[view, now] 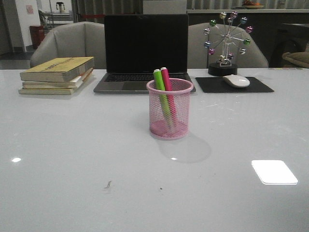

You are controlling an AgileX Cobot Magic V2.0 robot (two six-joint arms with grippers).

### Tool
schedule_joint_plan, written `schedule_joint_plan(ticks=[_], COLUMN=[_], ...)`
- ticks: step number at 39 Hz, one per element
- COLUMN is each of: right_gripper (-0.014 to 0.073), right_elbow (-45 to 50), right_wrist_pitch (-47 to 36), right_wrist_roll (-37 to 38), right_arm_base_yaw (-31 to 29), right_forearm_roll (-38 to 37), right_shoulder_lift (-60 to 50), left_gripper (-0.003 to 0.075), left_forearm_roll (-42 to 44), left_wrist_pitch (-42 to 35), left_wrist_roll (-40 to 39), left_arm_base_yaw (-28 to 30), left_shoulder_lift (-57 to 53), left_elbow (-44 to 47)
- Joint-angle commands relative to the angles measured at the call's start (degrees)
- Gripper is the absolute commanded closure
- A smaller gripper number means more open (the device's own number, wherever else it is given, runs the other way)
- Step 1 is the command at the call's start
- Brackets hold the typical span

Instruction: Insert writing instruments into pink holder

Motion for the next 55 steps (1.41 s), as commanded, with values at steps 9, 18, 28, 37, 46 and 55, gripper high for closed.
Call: schedule_joint_plan(ticks=[9,18,28,37,46,55], right_gripper=[0.0426,0.0426,0.0445,0.0559,0.0564,0.0564], right_elbow=[-1.5,-1.5,-1.5,-1.5,1.8,13.0], right_wrist_pitch=[-4.4,-4.4,-3.8,-3.7,-6.3,-22.4], right_wrist_roll=[0.1,0.1,0.1,0.1,0.1,0.1], right_arm_base_yaw=[-0.3,-0.3,-0.3,-0.3,-0.3,-0.3], right_forearm_roll=[-0.6,-0.6,-0.6,-0.1,-0.1,1.9], right_shoulder_lift=[0.1,0.1,0.1,-2.8,-14.4,-25.3], left_gripper=[0.0389,0.039,0.039,0.039,0.039,0.039], left_forearm_roll=[-1.2,-1.2,-1.2,-1.2,-1.2,-1.2], left_wrist_pitch=[-3.9,-3.9,-3.9,-3.9,-3.9,-3.9], left_wrist_roll=[-0.5,-0.5,-0.5,-0.5,-0.5,-0.5], left_arm_base_yaw=[0.0,0.0,0.0,0.0,0.0,0.0], left_shoulder_lift=[0.3,0.3,0.3,0.3,0.3,0.3], left_elbow=[-1.6,-1.6,-1.6,-1.6,-1.6,-1.6])
